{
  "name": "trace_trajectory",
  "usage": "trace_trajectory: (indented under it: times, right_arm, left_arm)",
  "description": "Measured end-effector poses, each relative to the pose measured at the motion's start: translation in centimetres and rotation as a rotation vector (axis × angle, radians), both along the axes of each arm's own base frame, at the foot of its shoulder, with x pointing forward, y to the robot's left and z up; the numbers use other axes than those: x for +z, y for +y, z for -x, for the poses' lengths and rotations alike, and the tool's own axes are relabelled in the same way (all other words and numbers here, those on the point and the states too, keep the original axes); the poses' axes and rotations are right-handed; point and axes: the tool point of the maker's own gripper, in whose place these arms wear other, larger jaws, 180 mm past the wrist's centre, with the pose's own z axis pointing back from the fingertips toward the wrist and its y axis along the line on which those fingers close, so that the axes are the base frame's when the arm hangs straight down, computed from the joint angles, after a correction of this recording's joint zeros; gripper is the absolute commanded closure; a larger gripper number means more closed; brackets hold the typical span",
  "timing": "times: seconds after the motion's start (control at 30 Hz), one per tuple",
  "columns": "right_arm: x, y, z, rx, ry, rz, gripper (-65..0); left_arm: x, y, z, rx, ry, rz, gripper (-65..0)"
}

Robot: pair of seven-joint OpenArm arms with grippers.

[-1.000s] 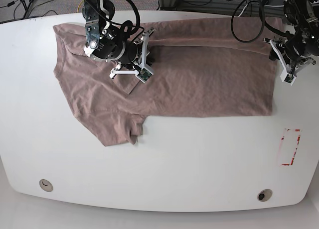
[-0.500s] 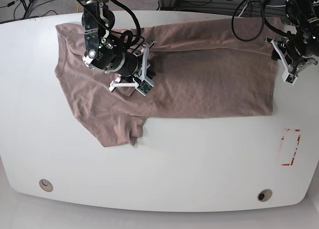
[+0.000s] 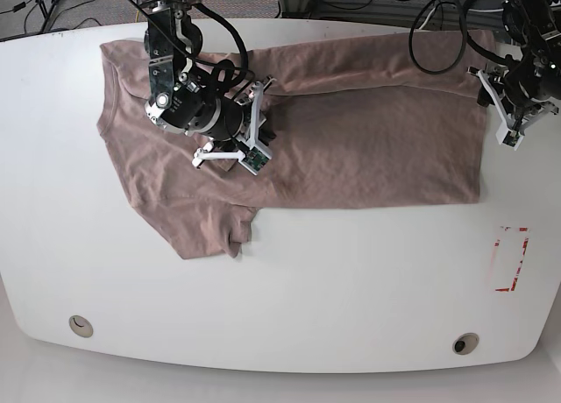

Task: Fold the T-shirt properly
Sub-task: 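Close the right gripper on the shirt fabric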

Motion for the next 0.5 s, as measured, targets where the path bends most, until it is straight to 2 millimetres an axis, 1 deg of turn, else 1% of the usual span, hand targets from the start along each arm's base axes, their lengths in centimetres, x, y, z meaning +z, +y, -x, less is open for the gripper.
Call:
trace_trajectory:
  times: [0.1, 0.2, 0.3, 0.4, 0.47, 0.5]
  right_arm:
    - [0.1, 0.0, -0.1, -0.002, -0.002, 0.000, -19.3]
    - [0.4, -0.1, -0.7, -0.002, -0.017, 0.004, -20.9]
    - [1.0, 0.0, -1.4, -0.003, -0.037, 0.003, -27.0]
    - [1.4, -0.4, -1.9, -0.018, -0.052, -0.004, -33.6]
    - [1.5, -1.1, -2.0, -0.050, -0.049, -0.018, -37.7]
    - [1.5, -2.0, -2.0, -0.078, -0.047, -0.016, -39.2]
  left_arm:
    - [0.0, 0.0, 0.0, 0.000, -0.001, 0.000, -24.2]
    - [0.0, -0.1, 0.0, -0.003, 0.000, 0.001, -24.2]
    - [-0.2, -0.5, -0.1, -0.023, 0.010, -0.001, -24.2]
    - [-0.6, -1.5, -0.2, -0.054, 0.018, 0.011, -24.2]
    - [-0.8, -2.2, -0.3, -0.073, 0.022, 0.022, -24.2]
    - [-1.0, -2.5, -0.2, -0.084, 0.029, 0.027, -24.2]
